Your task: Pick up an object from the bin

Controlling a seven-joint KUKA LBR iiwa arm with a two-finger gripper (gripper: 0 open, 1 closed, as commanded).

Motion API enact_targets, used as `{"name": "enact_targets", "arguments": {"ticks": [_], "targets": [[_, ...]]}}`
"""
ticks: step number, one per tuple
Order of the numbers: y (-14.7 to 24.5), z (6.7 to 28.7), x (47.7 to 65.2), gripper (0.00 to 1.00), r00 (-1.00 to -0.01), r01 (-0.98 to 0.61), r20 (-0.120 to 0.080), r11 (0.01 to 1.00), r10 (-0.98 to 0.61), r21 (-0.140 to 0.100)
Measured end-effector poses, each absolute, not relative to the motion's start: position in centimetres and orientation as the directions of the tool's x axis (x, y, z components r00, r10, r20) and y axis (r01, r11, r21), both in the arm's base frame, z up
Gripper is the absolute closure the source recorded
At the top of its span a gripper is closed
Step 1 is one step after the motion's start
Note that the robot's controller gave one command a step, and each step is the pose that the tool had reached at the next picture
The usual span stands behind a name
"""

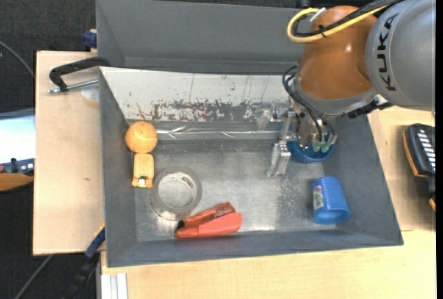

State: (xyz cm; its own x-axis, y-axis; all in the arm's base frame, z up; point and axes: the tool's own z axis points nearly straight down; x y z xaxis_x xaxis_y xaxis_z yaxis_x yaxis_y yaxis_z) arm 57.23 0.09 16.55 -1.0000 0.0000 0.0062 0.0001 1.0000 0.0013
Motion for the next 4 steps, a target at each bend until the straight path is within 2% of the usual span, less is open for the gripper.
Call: {"name": "enact_targets", "arguments": {"ticks": [1, 2, 3, 4], "targets": [[0.1, 17.0, 57.4, 0.0, -1.0, 0.0, -0.002, 1.0, 0.0, 0.001], [-6.8, 11.0, 58.1, 0.0, -0.998, 0.061, -0.002, 0.998, 0.061, 0.002], [-1.4, 12.3, 58.9, 0.0, -1.0, 0.008, -0.006, 1.0, 0.008, 0.001], [-5.5, 12.0, 59.1, 0.0, -0.992, 0.124, -0.007, 0.992, 0.124, 0.005]]}}
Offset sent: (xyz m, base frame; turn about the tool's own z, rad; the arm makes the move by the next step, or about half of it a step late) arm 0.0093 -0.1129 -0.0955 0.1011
